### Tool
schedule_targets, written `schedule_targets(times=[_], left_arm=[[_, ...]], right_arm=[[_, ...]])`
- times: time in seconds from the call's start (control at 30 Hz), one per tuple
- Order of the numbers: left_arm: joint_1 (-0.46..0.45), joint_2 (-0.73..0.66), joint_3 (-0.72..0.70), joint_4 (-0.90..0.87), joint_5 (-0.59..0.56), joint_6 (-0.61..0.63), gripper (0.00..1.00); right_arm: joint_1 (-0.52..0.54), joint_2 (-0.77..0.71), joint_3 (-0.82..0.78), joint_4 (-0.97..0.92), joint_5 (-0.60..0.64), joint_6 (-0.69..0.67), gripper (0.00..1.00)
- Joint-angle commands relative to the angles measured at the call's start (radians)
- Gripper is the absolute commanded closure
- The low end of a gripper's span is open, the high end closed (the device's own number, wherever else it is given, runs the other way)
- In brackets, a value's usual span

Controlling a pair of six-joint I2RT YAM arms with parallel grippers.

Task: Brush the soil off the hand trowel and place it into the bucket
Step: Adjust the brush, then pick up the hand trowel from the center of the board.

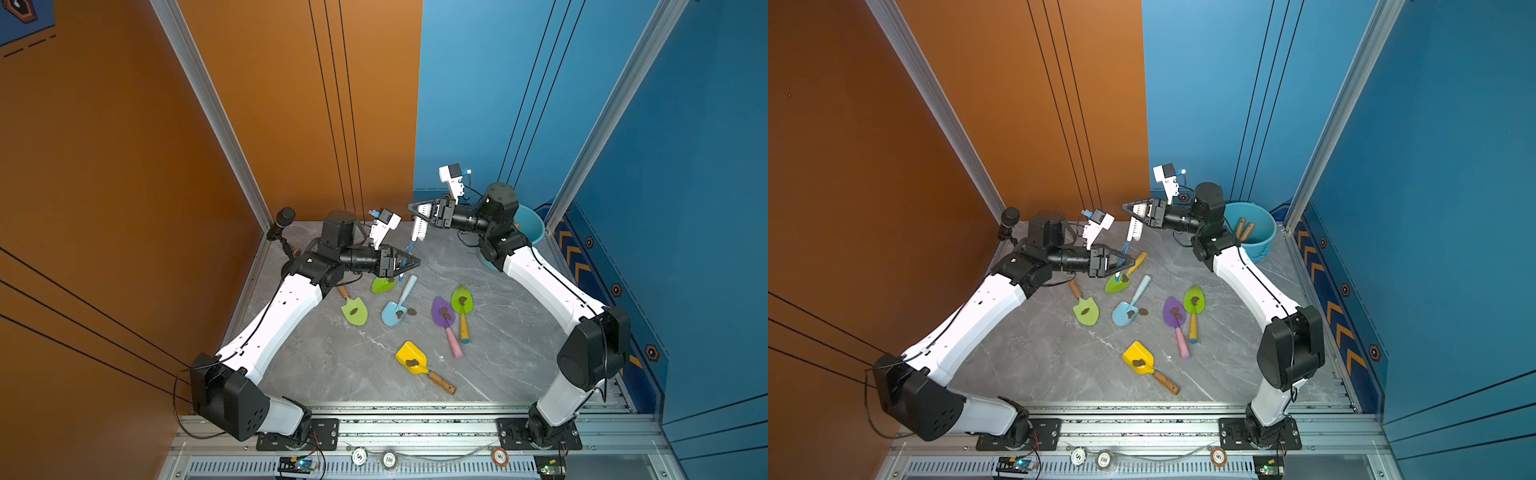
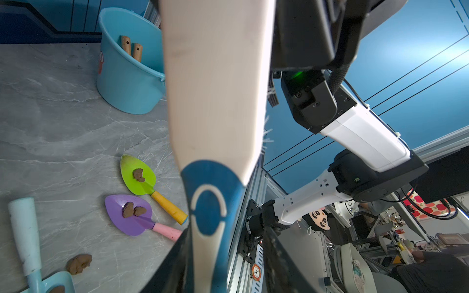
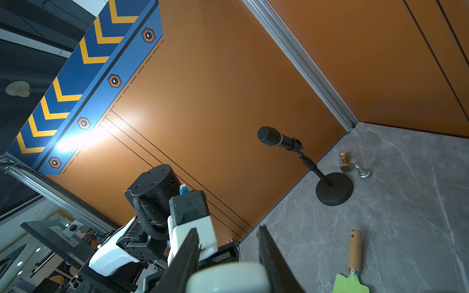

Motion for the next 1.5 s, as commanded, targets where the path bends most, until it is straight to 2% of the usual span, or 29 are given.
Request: schedule_targets(times=[0.0, 0.07, 0.17, 0.3, 0.33, 0.37, 0.5, 0.57, 0.6, 0.63, 0.67, 0.83, 0.97, 1.13, 1.23, 1.3, 1.37, 1.47], left_arm=[[-0.007, 0.005, -0.002, 0.018, 0.036, -0.007, 0.54], [-0.007, 0.011, 0.000, 0.014, 0.036, -0.005, 0.54], [-0.006, 0.019, 0.003, 0.007, 0.035, -0.002, 0.64], [-0.007, 0.025, 0.009, 0.018, 0.036, -0.007, 0.86], [-0.007, 0.025, 0.009, 0.026, 0.033, -0.010, 0.96], [-0.006, 0.024, 0.008, 0.029, 0.018, -0.011, 1.00], [-0.007, 0.013, -0.004, 0.043, -0.021, -0.012, 1.00], [-0.006, 0.006, -0.006, 0.037, -0.040, -0.012, 1.00], [-0.004, 0.000, -0.008, 0.032, -0.060, -0.008, 1.00], [-0.001, -0.007, -0.008, 0.021, -0.093, -0.005, 1.00], [0.002, -0.015, -0.009, 0.007, -0.122, 0.000, 1.00], [0.035, -0.070, -0.037, -0.050, -0.276, 0.003, 1.00], [0.075, -0.133, -0.098, -0.040, -0.382, -0.022, 1.00], [0.127, -0.177, -0.139, -0.033, -0.443, -0.057, 1.00], [0.135, -0.188, -0.140, -0.052, -0.466, -0.048, 1.00], [0.136, -0.196, -0.141, -0.056, -0.473, -0.044, 1.00], [0.136, -0.203, -0.147, -0.055, -0.476, -0.046, 1.00], [0.134, -0.209, -0.155, -0.059, -0.471, -0.051, 1.00]], right_arm=[[-0.016, -0.007, 0.031, 0.060, -0.024, 0.021, 0.90], [-0.022, -0.002, 0.036, 0.074, -0.030, 0.033, 0.90], [-0.030, 0.003, 0.045, 0.086, -0.035, 0.045, 0.90], [-0.030, 0.015, 0.057, 0.097, -0.041, 0.059, 0.88], [-0.030, 0.021, 0.057, 0.108, -0.039, 0.067, 0.85], [-0.030, 0.023, 0.058, 0.120, -0.037, 0.074, 0.81], [-0.024, 0.037, 0.054, 0.162, -0.016, 0.103, 0.67], [-0.020, 0.038, 0.048, 0.165, 0.006, 0.108, 0.52], [-0.019, 0.035, 0.041, 0.164, 0.025, 0.108, 0.42], [-0.020, 0.029, 0.028, 0.156, 0.053, 0.104, 0.09], [-0.021, 0.021, 0.012, 0.150, 0.085, 0.100, 0.01], [-0.009, -0.041, -0.090, 0.015, 0.269, 0.089, 0.01], [0.089, -0.137, -0.240, -0.096, 0.502, 0.056, 0.01], [0.221, -0.203, -0.263, -0.324, 0.732, 0.002, 0.01], [0.254, -0.231, -0.259, -0.426, 0.855, -0.024, 0.01], [0.257, -0.251, -0.287, -0.385, 0.875, 0.008, 0.01], [0.257, -0.272, -0.327, -0.283, 0.826, 0.005, 0.01], [0.251, -0.286, -0.347, -0.262, 0.819, -0.007, 0.01]])
